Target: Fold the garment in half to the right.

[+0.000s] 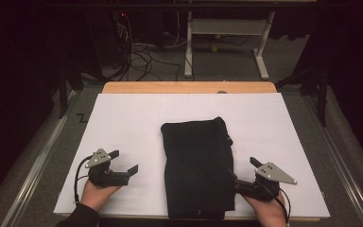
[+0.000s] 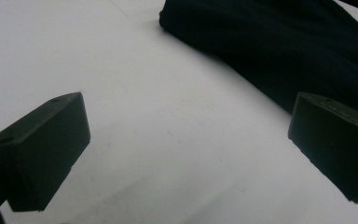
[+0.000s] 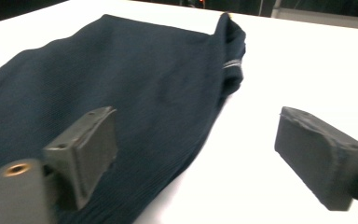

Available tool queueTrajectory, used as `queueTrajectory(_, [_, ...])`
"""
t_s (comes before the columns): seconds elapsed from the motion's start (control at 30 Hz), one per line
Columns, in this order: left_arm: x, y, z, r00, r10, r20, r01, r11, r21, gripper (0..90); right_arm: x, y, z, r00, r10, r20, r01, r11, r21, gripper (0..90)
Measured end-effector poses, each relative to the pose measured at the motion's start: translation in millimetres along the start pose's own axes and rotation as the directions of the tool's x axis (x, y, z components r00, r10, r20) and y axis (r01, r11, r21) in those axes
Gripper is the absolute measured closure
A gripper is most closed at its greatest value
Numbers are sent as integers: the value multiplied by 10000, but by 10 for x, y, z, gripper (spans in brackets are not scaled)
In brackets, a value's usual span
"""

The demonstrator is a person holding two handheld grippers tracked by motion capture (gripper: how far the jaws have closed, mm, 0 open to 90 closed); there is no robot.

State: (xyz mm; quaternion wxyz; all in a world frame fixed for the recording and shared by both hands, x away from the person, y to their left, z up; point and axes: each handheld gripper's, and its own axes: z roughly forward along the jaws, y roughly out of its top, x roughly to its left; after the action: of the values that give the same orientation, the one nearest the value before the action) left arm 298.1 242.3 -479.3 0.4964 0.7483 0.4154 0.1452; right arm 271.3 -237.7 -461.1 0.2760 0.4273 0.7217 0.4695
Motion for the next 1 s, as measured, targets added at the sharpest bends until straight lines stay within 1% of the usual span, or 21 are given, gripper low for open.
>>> queueTrajectory(0.07, [-4,8,-15,9999,-6,107,7,9999,-100,0,-83,44,74,9998,108,147,-108,9999,10,1])
queueTrajectory(0.23, [-53,36,-61,9998,212,-29,-213,9988,-440,0,-294,167,180,9992,-50,393,57,9998,-177,0])
queueTrajectory(0.33, [-61,42,-68,9997,249,-16,-249,9984,-513,0,-423,191,167,9988,-11,483,19,9999,-167,0])
queueTrajectory(0.4, [-69,44,-71,9992,369,-133,-375,9982,-465,0,-479,171,86,9987,51,497,-36,9995,-309,0])
queueTrajectory(0.47, [-83,46,-78,9986,441,-283,-453,9979,-468,0,-485,123,-47,9985,-48,539,84,9977,-671,0])
queueTrajectory(0.53, [-97,49,-83,9980,536,-333,-553,9970,-539,0,-451,53,-157,9993,47,371,-8,9946,-1037,1])
queueTrajectory(0.6, [-104,53,-72,9966,682,-459,-703,9965,-448,0,-402,9,-217,9999,21,167,-2,9936,-1134,1])
queueTrajectory(0.63, [-106,51,-66,9965,691,-477,-710,9967,-386,0,-376,1,-236,9999,92,81,-81,9929,-1190,1])
queueTrajectory(0.7, [-115,50,-60,9963,720,-470,-737,9967,-353,0,-350,-1,-241,9999,69,-81,-79,9912,-1323,1])
queueTrajectory(0.77, [-133,55,-62,9955,802,-512,-822,9959,-388,0,-344,-4,-214,9999,45,-143,-63,9916,-1293,1])
queueTrajectory(0.87, [-140,58,-71,9944,887,-581,-908,9953,-350,0,-362,-18,-192,9997,144,-193,-167,9923,-1227,1])
queueTrajectory(1.0, [-95,44,-108,9955,709,-631,-735,9965,-399,0,-371,-17,-190,9997,222,-121,-236,9918,-1254,1])
